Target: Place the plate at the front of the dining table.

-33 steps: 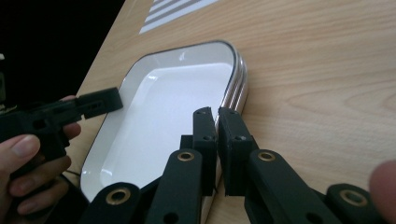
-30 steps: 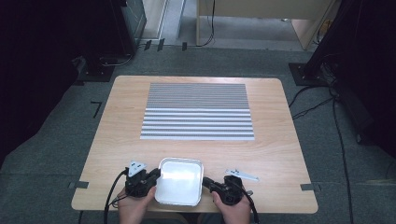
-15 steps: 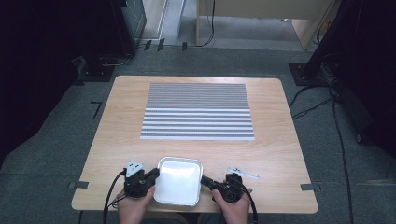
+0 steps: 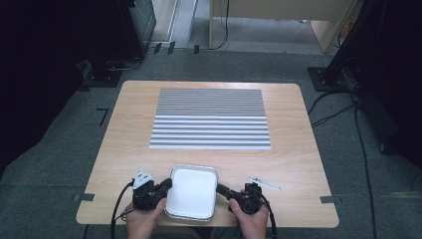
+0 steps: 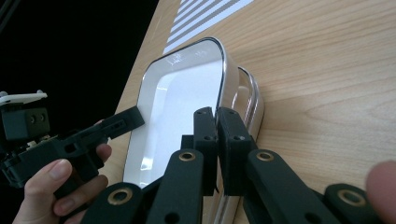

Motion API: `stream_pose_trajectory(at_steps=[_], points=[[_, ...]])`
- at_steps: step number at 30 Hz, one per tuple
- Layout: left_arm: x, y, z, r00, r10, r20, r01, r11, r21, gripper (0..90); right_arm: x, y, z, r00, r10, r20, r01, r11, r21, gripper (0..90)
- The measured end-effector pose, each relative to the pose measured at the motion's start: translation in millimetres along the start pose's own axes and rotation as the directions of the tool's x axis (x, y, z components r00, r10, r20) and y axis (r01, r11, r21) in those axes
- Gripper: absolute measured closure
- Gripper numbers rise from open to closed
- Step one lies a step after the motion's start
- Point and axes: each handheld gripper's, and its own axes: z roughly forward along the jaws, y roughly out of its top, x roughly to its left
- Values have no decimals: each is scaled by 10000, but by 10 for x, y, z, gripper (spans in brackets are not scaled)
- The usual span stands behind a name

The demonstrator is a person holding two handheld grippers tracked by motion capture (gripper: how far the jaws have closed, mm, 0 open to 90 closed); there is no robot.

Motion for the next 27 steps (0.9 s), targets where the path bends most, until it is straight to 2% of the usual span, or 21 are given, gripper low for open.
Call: stream_pose_trajectory(at_steps=[6,14,19,20,23,27], points=[[-10,1,13,9999,21,116,-21,10000,40,852,8,10,-15,9999,-103,96,104,9999,-127,884],[-6,10,18,10000,81,-42,-81,9999,133,870,44,23,-1,9987,-431,282,440,9985,-311,886],[-29,4,30,9986,342,-394,-340,9994,59,864,76,15,70,9913,-977,883,1012,9942,-360,881],[-33,5,31,9982,380,-457,-378,9993,45,864,76,15,70,9913,-977,883,1012,9942,-360,881],[-36,1,33,9979,398,-502,-399,9992,-13,858,88,6,107,9855,-1230,1168,1279,9911,-359,878],[-75,-11,39,9945,702,-778,-711,9974,-79,839,98,-8,164,9766,-1555,1486,1636,9855,-440,853]])
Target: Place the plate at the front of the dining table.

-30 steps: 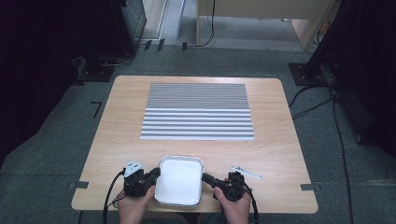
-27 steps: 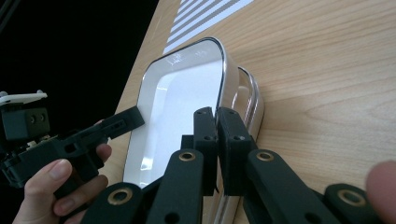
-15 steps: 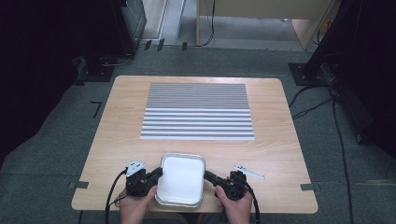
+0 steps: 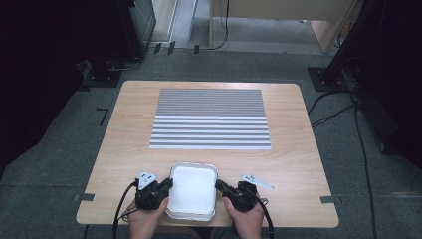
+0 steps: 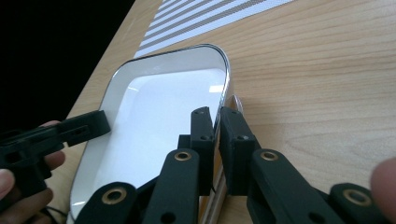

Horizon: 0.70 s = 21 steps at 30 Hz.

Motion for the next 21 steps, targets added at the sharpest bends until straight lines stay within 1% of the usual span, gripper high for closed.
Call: stream_pose_trajectory(at_steps=[2,4,6,9,13,17,21], points=[[-26,-8,2,9997,151,-173,-152,9999,-59,827,13,-17,21,9998,-141,136,143,9997,-188,848],[-38,-13,4,9991,258,-326,-261,9996,-91,834,35,-33,37,9992,-248,324,259,9990,-359,852],[-37,-24,19,9984,340,-452,-340,9994,8,837,51,-46,47,9981,-395,473,420,9978,-522,859],[-27,-30,19,9986,333,-415,-334,9994,-12,842,95,-69,53,9954,-552,785,608,9956,-715,868],[-33,-23,6,9988,292,-399,-298,9995,-132,851,138,-88,44,9922,-606,1086,708,9932,-926,878],[-35,8,-20,9993,186,-326,-195,9994,-279,859,167,-71,35,9914,-631,1151,758,9910,-1101,885],[-43,84,-58,9996,96,-262,-107,9989,-453,870,191,-20,27,9913,-643,1148,782,9896,-1207,891]])
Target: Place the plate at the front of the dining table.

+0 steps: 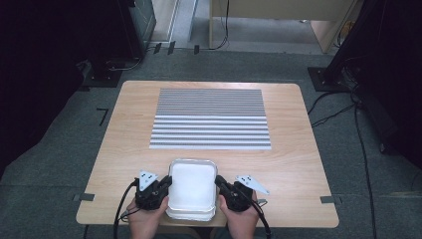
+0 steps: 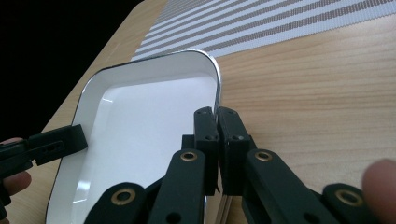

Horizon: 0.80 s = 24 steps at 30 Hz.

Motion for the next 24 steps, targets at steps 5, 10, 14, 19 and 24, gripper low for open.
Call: stream_pose_trajectory(at_steps=[5,10,14,19,24], points=[[9,87,-9,9999,-101,69,102,9999,-109,883,26,84,16,10000,-6,-49,5,9999,-106,897],[21,195,13,9997,-200,162,203,9995,-238,896,64,197,35,9996,-287,41,288,9993,-237,900],[16,290,46,9997,-139,213,145,9995,-290,899,62,277,71,9992,-390,124,393,9989,-257,900],[6,383,99,9995,-136,284,145,9994,-309,898,35,370,105,9990,-404,190,411,9984,-385,900],[31,469,167,9984,-269,487,280,9994,-214,897,28,473,140,9984,-522,224,532,9976,-437,900]])
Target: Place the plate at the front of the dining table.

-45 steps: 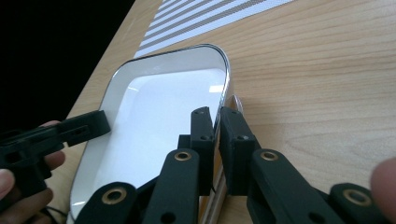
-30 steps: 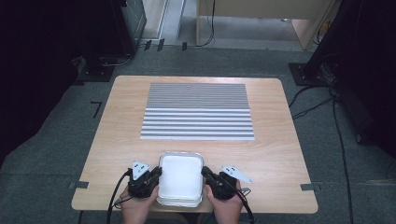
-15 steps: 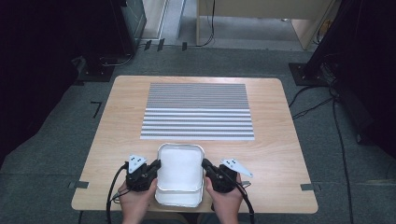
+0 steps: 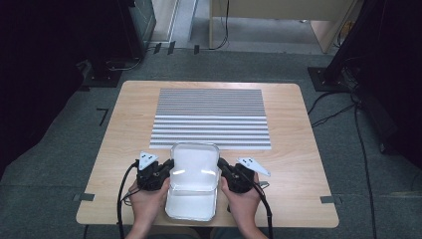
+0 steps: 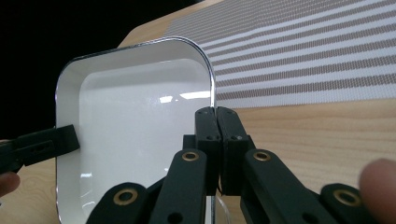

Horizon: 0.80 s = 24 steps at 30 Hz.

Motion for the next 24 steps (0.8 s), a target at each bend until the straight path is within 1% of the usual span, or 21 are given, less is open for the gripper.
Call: stream_pose_trajectory(at_steps=[4,9,13,24], points=[[22,83,62,9999,-24,151,25,10000,-39,897,-9,89,37,9999,-82,98,82,10000,-19,900],[33,181,150,9998,24,212,-23,10000,-12,896,-24,201,101,9996,-180,235,182,9998,-73,899],[67,263,242,9994,-99,345,98,9999,25,897,-48,285,167,9994,-160,312,163,9998,-86,899],[117,485,462,9977,-433,516,430,9991,71,896,-110,537,357,9977,-382,552,388,9992,-89,898]])
